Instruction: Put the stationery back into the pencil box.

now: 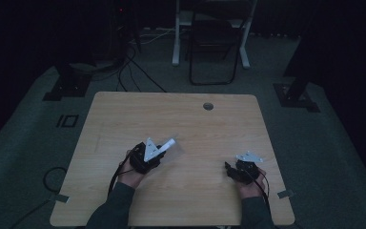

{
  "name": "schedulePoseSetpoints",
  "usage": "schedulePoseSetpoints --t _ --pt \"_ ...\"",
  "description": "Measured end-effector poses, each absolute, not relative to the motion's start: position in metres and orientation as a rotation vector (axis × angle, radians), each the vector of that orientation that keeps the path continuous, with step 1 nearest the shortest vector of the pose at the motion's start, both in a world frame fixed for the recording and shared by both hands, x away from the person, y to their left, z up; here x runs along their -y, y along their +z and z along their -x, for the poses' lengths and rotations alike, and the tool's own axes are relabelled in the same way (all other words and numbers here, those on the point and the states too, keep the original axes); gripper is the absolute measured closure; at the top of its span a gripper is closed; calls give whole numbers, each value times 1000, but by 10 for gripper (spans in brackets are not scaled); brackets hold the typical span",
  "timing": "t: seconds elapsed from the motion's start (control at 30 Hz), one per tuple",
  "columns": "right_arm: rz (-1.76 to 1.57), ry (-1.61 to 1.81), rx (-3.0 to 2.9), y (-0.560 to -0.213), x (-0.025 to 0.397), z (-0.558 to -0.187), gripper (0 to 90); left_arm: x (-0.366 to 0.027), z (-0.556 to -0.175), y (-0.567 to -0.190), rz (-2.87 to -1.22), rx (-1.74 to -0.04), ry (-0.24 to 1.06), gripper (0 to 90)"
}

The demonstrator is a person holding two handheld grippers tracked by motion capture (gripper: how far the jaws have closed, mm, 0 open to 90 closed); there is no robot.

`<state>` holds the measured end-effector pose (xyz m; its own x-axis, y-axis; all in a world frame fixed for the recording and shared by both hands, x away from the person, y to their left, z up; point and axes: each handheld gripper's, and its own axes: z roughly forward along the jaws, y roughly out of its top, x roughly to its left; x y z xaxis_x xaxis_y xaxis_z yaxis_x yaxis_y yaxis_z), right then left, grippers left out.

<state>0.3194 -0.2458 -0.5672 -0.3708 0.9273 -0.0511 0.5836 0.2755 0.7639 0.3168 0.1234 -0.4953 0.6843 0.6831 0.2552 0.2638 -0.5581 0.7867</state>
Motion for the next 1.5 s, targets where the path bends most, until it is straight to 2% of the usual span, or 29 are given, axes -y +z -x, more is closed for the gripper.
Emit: schedulePoseSetpoints --t 1.5 --pt "-1352 912 -2053 -567 245 -319 372 -121 -323 -519 -2209 -756 738 709"
